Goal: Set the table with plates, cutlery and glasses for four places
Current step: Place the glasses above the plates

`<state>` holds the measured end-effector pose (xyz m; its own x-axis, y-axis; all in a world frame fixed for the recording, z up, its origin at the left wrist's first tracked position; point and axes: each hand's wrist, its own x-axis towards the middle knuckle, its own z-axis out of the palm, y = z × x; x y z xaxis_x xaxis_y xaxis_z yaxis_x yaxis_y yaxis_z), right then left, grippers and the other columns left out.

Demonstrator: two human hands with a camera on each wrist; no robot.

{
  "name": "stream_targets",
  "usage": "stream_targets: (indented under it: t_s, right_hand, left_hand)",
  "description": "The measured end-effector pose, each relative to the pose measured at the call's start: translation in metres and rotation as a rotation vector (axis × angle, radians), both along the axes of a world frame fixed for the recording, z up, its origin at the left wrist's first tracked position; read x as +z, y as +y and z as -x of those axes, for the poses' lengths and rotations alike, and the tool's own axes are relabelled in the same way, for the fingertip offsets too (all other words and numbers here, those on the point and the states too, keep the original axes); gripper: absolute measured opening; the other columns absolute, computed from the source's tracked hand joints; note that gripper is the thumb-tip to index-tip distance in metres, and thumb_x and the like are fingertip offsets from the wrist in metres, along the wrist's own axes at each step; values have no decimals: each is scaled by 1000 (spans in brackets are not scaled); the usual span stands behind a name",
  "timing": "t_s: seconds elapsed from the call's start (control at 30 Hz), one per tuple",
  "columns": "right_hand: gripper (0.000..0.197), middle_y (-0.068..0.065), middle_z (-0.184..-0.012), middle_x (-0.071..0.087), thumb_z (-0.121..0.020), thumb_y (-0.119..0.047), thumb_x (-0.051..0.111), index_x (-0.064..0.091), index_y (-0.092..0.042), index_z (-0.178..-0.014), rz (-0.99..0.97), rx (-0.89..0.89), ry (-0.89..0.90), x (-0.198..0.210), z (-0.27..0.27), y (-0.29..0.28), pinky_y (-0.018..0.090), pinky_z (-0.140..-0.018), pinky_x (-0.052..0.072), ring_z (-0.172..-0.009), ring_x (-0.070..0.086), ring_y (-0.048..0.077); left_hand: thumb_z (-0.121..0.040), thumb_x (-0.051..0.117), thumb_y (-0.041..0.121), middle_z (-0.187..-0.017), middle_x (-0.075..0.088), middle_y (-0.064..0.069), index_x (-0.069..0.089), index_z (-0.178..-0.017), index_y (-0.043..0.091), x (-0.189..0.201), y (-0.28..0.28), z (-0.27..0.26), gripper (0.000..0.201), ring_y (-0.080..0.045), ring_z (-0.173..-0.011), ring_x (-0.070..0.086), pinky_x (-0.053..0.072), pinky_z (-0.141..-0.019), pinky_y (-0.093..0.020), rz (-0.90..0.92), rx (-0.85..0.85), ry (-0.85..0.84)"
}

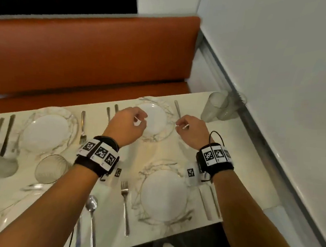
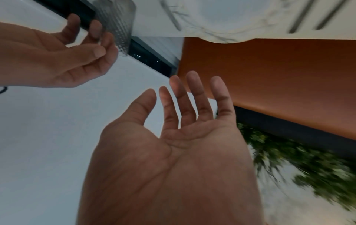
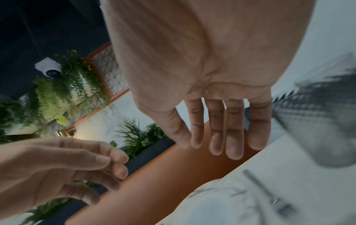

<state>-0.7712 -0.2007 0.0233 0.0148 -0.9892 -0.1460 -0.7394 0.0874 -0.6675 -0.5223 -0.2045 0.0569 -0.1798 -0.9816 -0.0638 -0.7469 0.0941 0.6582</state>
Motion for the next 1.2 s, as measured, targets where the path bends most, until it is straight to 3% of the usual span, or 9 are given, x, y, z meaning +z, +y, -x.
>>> stream_targets:
  t_s: [0.17, 0.3, 0.4, 0.57, 0.7, 0.87, 1.0, 1.2]
  right_hand:
    - [17, 5, -105, 69, -89, -17, 66, 68, -12, -105, 5, -27, 126, 1, 119, -35, 32, -87, 51, -90, 60, 16]
    - [27, 6, -116, 63, -81, -31, 66, 67, -23, -107, 41, -43, 346, 5, 181, -67, 41, -97, 50, -107, 59, 27]
    - [55, 11, -131, 52, -76, -35, 72, 57, -22, -127, 27, -27, 538, 8, 208, -93, 43, -96, 44, -118, 46, 35]
    - [103, 11, -145, 37, -60, -41, 84, 33, -27, -148, -98, 105, 663, 10, 231, -139, 44, -105, 37, -132, 34, 35]
    - [115, 9, -145, 37, -51, -49, 84, 26, -33, -149, -192, 202, 733, 1, 232, -160, 48, -106, 41, -135, 32, 36]
    - [84, 9, -131, 43, -60, -42, 79, 40, -32, -133, -251, 219, 699, -9, 229, -167, 50, -93, 52, -122, 44, 34]
    - [69, 11, -125, 46, -64, -34, 78, 45, -28, -124, -236, 176, 681, -9, 224, -162, 48, -88, 54, -113, 48, 33]
    - [71, 13, -130, 44, -70, -36, 80, 45, -26, -131, -210, 178, 552, 10, 198, -132, 50, -102, 46, -125, 43, 37]
  left_hand:
    - [-94, 66, 32, -117, 66, 4, 66, -120, 25, 0, -43, 133, 27, -16, -103, 64, 55, -91, -37, -32, -98, -8]
    - [-85, 74, 46, -134, 54, -1, 52, -138, 23, -9, -83, 217, 61, -21, -119, 56, 53, -97, -42, -27, -167, -157]
    - [-73, 81, 54, -143, 45, -7, 42, -146, 22, -19, -110, 265, 89, -29, -129, 49, 50, -102, -49, -3, -212, -318]
    - [-60, 86, 63, -151, 38, -10, 30, -153, 24, -36, -143, 316, 116, -36, -135, 42, 41, -108, -56, 2, -290, -583]
    - [-59, 88, 62, -150, 38, -11, 29, -153, 24, -51, -157, 330, 118, -38, -136, 42, 43, -105, -55, -106, -296, -678]
    - [-73, 86, 40, -145, 44, -11, 31, -153, 23, -58, -158, 330, 98, -33, -130, 49, 52, -95, -49, -143, -272, -558]
    - [-74, 84, 37, -143, 44, -11, 34, -150, 22, -50, -143, 313, 92, -33, -128, 51, 53, -97, -50, -157, -202, -459]
    - [-74, 85, 37, -142, 43, -9, 35, -148, 23, -30, -98, 246, 90, -33, -126, 52, 52, -98, -48, -179, -55, -234]
